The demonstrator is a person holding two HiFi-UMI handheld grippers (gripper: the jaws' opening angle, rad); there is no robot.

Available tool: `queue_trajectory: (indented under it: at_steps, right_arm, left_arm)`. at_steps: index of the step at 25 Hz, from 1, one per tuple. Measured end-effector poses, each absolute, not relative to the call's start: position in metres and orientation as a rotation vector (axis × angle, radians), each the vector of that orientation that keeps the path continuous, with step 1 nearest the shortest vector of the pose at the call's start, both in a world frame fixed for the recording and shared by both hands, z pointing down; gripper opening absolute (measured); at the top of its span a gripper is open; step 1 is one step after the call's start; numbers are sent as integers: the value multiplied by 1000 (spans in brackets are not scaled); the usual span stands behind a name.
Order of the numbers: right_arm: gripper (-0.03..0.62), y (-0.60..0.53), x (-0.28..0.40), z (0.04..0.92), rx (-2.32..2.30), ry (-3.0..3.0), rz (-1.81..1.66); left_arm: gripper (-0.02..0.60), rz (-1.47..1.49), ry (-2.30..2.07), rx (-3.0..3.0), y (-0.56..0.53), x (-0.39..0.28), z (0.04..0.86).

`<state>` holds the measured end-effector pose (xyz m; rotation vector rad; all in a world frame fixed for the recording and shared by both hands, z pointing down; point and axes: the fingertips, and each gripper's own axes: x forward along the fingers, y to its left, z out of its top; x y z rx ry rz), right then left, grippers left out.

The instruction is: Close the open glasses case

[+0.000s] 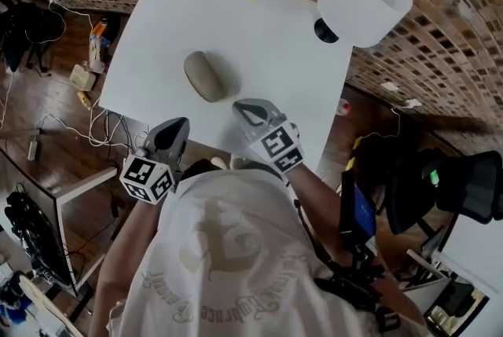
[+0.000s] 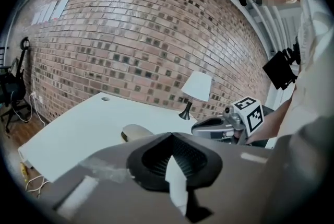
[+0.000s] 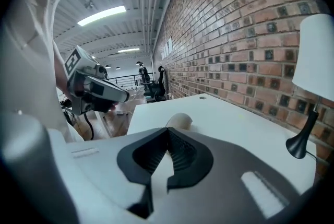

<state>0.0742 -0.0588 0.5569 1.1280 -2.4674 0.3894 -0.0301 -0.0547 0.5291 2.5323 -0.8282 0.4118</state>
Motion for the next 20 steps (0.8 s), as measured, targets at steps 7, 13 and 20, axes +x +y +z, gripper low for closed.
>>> queue_trajectory:
  at_steps: [7,13,20]
  right_arm:
    - [8,-25,70,524,1228,-2598,522]
    - [8,-6,54,501,1304,-2639,519]
    - [8,31,40,502,1360,-2618,565]
  left_arm:
    - [3,335,-816,2577,-38,-39,514]
    - [3,306,-806,2571,-12,-66,517]
    - [3,271,-773,2593,15,-77,512]
